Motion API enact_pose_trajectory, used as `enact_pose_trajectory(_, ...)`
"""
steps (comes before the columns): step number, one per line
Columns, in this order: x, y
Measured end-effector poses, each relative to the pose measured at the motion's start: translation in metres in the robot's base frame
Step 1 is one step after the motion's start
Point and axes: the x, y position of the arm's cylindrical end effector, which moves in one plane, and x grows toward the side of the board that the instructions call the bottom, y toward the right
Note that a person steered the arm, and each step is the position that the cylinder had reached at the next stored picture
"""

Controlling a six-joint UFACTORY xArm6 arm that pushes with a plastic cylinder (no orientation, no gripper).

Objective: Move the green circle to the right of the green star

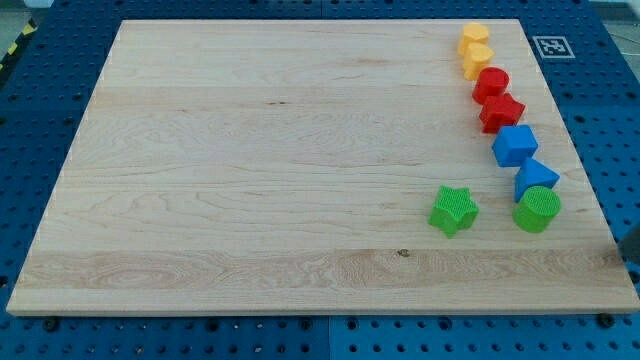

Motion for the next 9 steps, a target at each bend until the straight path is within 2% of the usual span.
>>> enact_pose_trajectory(1,-0.05,0.003)
enact_pose_trajectory(2,-0.067,-0.02)
enact_pose_trajectory(4,-0.066,-0.06)
enact_pose_trajectory(6,-0.047,-0.064)
enact_pose_trajectory(9,-0.047,-0.087)
